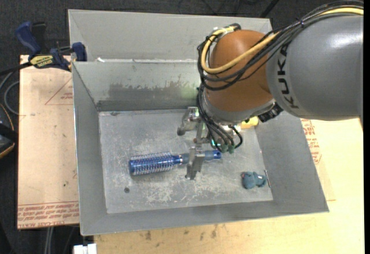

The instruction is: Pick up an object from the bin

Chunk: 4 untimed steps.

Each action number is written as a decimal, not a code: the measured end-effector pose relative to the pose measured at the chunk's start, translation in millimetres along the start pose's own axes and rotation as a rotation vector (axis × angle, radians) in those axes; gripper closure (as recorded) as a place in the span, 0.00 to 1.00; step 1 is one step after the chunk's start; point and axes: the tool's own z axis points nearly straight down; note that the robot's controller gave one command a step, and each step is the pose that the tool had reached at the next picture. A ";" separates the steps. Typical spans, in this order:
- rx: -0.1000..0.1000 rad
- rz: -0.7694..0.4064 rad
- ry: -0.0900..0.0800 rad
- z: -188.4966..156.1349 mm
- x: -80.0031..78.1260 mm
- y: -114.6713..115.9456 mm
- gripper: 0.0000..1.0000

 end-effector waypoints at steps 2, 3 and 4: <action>-0.004 0.192 -0.018 111.4 -1.7 11.3 1.00; -0.003 0.203 -0.016 2.8 -3.5 1.5 1.00; 0.001 -0.197 -0.012 -51.6 25.0 -13.2 1.00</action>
Offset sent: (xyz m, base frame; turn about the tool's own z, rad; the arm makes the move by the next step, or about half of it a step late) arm -0.0023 0.0109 -0.1136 0.1908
